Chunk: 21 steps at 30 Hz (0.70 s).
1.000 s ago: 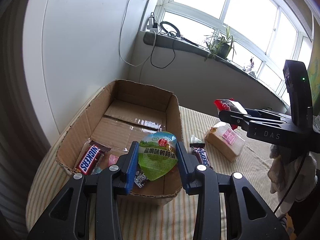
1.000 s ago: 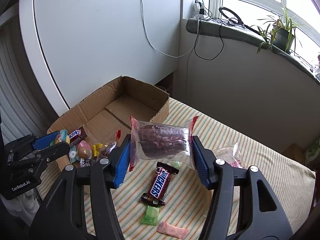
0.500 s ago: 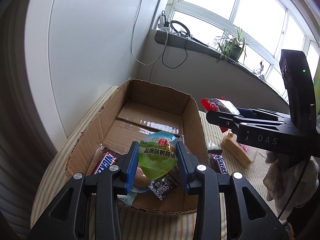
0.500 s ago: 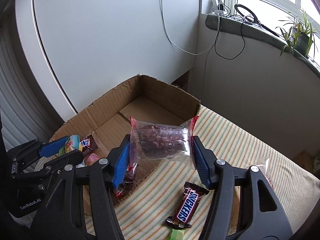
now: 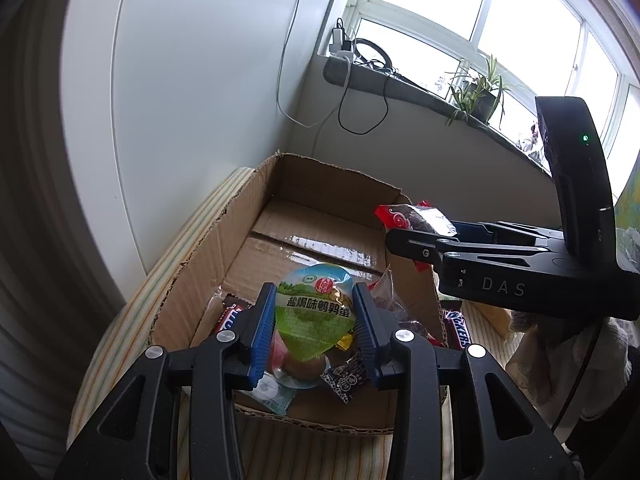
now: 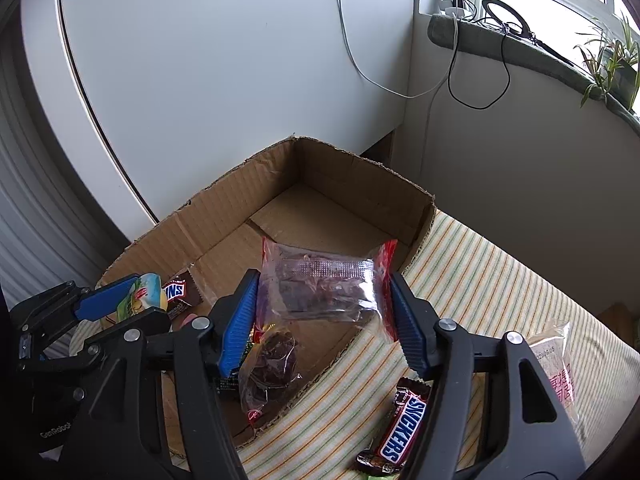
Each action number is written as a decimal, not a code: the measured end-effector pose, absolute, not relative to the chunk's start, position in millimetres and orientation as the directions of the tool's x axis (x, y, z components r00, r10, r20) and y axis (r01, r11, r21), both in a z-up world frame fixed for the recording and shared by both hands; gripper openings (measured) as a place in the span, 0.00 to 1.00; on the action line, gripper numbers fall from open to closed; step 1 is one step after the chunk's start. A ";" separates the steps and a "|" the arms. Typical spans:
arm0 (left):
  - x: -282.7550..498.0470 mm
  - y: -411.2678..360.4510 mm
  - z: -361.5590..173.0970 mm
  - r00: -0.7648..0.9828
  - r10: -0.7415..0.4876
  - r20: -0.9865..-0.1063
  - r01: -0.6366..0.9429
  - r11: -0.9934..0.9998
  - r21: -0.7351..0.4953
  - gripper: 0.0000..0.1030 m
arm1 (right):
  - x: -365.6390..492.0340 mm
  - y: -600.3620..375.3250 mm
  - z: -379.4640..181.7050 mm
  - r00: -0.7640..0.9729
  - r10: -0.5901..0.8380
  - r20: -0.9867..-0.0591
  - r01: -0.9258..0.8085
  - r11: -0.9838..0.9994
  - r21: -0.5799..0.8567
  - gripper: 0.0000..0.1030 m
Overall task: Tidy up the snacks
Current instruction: 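Open left gripper inside the box while right gripper drops the cake packet in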
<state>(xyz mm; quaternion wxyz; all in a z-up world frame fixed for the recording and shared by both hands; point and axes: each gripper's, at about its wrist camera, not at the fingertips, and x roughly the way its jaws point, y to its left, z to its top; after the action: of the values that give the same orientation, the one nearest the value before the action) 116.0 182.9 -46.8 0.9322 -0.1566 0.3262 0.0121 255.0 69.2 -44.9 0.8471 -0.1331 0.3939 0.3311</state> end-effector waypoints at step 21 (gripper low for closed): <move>107.3 181.6 -38.8 0.796 -0.062 -0.602 -0.139 0.949 -0.282 0.51 | 243.1 50.8 -29.5 0.515 0.437 -0.738 -0.630 0.777 0.021 0.83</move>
<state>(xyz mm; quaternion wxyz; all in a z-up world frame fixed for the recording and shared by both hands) 107.3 181.6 -38.8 0.9345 -0.1576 0.3184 0.0206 243.1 50.8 -29.5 0.8611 -0.1257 0.3831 0.3096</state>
